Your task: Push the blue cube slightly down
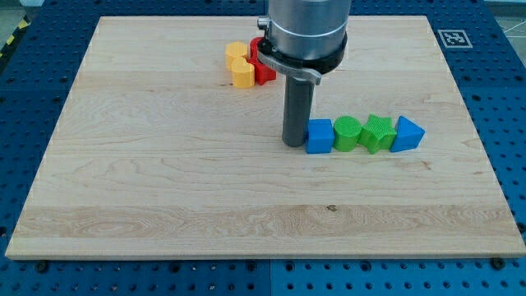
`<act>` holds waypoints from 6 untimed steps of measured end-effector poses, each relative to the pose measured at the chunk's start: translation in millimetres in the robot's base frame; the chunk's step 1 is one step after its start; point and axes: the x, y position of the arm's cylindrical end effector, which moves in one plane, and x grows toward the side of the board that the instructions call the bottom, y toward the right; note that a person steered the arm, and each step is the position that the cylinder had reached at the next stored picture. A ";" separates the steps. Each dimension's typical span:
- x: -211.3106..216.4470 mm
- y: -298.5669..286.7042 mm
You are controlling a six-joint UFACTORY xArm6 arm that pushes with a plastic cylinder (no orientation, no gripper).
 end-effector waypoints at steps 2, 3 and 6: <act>-47.0 45.4; -23.2 62.4; -13.6 64.4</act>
